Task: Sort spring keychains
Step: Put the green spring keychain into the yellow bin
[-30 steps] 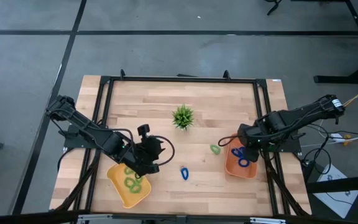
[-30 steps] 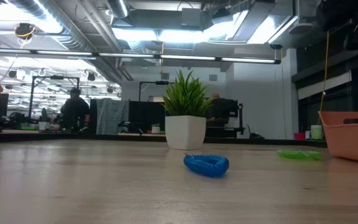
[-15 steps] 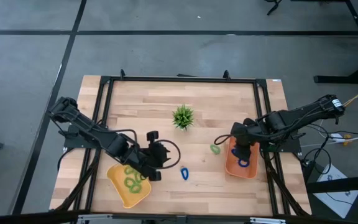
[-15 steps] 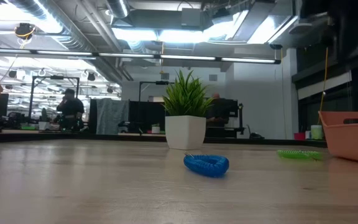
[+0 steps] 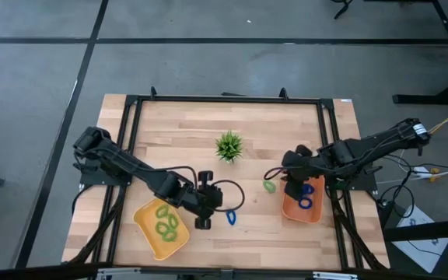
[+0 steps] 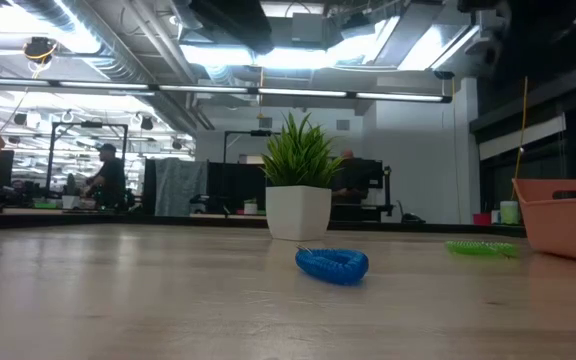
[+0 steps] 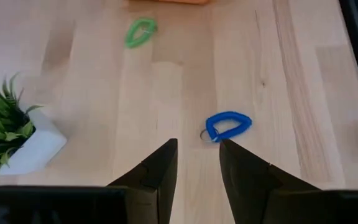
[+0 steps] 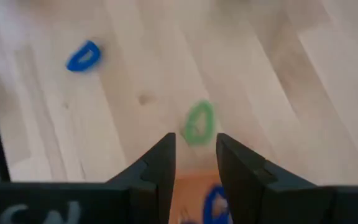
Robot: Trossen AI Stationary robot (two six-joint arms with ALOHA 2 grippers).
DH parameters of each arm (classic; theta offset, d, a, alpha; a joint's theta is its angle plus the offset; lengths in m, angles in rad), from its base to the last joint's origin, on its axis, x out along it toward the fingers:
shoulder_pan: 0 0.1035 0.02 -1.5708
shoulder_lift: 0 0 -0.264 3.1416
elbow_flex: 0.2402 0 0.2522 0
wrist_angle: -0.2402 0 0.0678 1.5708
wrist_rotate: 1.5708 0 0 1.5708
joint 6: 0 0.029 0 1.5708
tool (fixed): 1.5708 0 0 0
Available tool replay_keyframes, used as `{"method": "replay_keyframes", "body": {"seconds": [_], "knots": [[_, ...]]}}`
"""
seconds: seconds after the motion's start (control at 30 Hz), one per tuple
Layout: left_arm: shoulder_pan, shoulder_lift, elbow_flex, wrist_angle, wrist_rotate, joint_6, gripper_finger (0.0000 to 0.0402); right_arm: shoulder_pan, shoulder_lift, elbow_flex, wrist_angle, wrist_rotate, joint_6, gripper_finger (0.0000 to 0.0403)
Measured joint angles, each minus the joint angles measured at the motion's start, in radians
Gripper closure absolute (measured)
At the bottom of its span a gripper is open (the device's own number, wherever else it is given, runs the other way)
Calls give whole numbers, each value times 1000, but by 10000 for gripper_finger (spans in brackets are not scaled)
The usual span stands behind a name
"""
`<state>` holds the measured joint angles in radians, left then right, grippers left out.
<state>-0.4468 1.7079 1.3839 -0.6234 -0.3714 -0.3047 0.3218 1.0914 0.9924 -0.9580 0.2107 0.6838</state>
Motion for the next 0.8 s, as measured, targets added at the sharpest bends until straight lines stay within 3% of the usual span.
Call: {"method": "replay_keyframes", "body": {"seconds": [0.2, 0.57, 0.8], "knots": [[2, -20, 0, -30, 17, -22, 286, 0, 101, 0, 153, -54, -115, 287], [2, -22, 0, -48, 44, -51, 286, 0, 335, 0, 161, -63, -171, 287], [-7, -27, 0, -62, 44, -47, 286, -1, 440, 0, 161, 31, -204, 287]]}}
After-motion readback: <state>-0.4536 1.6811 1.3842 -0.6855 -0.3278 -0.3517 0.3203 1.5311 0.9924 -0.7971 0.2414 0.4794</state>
